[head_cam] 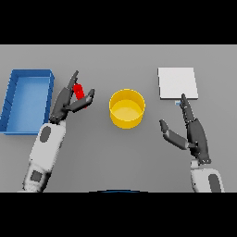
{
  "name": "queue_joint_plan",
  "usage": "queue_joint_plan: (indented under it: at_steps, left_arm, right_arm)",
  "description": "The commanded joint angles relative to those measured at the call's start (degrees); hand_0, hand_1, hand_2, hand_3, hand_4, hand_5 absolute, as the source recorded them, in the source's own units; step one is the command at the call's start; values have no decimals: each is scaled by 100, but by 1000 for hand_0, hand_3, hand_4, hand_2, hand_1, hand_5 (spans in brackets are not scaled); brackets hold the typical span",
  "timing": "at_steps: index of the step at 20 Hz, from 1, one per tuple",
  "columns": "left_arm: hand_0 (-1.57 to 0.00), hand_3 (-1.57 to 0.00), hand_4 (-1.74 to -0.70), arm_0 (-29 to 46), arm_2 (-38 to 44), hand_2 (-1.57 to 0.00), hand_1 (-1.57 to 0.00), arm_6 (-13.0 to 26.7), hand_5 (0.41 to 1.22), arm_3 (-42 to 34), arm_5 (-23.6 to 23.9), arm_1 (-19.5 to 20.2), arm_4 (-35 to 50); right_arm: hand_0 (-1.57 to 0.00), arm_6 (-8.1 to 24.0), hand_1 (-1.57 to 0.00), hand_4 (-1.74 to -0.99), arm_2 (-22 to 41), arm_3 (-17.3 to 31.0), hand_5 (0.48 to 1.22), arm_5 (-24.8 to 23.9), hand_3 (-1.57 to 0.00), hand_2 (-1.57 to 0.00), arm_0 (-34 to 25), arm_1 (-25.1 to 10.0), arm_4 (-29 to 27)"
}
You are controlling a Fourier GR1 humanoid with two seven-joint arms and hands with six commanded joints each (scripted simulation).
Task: Pick up the red beaker and tilt it to pour out 1 green nut into yellow bowl. Pick up the yellow bowl and place it on the metallic measuring scale.
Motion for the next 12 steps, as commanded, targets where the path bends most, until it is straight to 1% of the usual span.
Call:
queue_joint_plan:
  at_steps: [1,2,4,5,6,7,8,9,10,11,12]
  left_arm:
    - [1,1,-1228,-69,26,1,1,-86,687,128,34,-68,18]
    - [1,1,-1246,-128,114,1,1,-244,695,231,10,-65,102]
    - [1,1,-1285,-250,310,1,1,-626,708,584,27,-132,257]
    - [1,1,-1303,-321,363,-6,1,-712,719,738,52,-200,299]
    - [-4,-37,-1328,-425,428,-54,-7,-754,738,888,92,-246,335]
    - [-81,-133,-1364,-493,497,-157,-94,-835,761,968,102,-249,385]
    - [-207,-254,-1401,-523,515,-287,-230,-899,787,966,182,-284,383]
    - [-379,-518,-1410,-567,550,-457,-406,-927,874,1060,281,-323,373]
    - [-551,-728,-1471,-676,561,-662,-588,-841,943,1178,500,-369,285]
    - [-755,-884,-1519,-723,502,-844,-783,-856,999,1233,630,-348,133]
    - [-918,-984,-1558,-702,418,-989,-941,-995,1043,1227,708,-353,-3]
  right_arm:
    - [1,33,1,-1242,43,-27,642,2,1,1,44,45,10]
    - [1,26,1,-1245,13,-97,642,16,1,1,67,5,-24]
    - [1,145,1,-1246,-7,-71,645,3,1,1,12,-14,-14]
    - [1,91,1,-1246,-31,-64,646,42,1,1,70,-47,-55]
    - [1,141,1,-1244,-52,-49,644,31,1,1,-4,-27,-90]
    - [1,151,1,-1242,-72,-35,645,15,1,1,-34,-31,-94]
    - [1,112,1,-1240,-45,-71,645,26,1,1,32,-43,-65]
    - [1,78,1,-1236,-38,-46,647,1,1,1,19,-36,-27]
    - [1,115,1,-1237,-45,-7,648,14,1,1,6,-37,-38]
    - [1,104,1,-1239,-31,-65,648,22,1,1,-14,-6,-73]
    - [1,120,1,-1239,-3,-23,648,11,1,1,3,20,-35]
